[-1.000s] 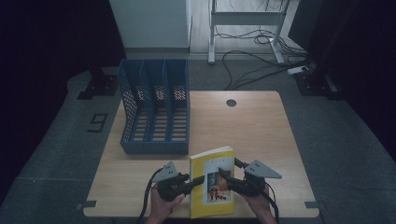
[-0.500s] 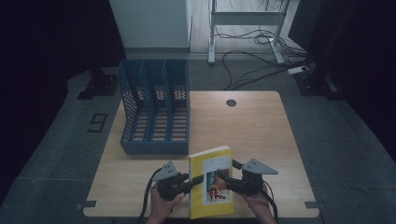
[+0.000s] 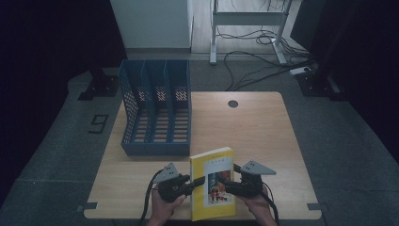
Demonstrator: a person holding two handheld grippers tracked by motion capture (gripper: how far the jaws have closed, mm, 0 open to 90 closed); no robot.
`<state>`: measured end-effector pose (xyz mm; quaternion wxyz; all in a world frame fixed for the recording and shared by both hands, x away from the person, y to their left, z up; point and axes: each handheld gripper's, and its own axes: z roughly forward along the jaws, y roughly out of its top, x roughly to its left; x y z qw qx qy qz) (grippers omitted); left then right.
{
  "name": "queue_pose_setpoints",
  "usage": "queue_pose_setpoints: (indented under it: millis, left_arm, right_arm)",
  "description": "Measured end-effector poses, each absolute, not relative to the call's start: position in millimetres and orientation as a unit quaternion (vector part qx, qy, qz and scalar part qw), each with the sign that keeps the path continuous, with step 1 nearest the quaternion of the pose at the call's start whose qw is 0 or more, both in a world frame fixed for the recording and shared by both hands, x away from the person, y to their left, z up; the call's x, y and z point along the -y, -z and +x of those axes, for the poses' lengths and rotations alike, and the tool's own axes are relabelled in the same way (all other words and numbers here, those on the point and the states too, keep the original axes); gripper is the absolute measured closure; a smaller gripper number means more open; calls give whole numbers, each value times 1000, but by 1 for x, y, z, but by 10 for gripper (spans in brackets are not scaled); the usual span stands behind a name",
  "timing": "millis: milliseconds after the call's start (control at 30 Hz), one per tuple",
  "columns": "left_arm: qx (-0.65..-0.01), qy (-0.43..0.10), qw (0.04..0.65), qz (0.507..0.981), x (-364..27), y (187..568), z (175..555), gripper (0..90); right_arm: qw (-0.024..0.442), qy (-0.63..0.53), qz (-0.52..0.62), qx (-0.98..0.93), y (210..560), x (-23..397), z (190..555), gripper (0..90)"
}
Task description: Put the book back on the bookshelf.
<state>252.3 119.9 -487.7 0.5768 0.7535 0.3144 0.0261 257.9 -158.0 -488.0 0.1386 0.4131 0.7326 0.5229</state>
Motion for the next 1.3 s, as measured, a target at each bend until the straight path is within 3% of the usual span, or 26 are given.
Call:
queue_pose_setpoints:
  millis: [1000, 1300]
  left_arm:
    - [-285, -70, 586, 755, -119, 473, 240, 744]
    - [-289, -61, 591, 751, -120, 473, 243, 719]
  right_arm:
    - [218, -564, 383, -698, 462, 151, 238, 321]
    - [215, -574, 368, -699, 464, 154, 239, 342]
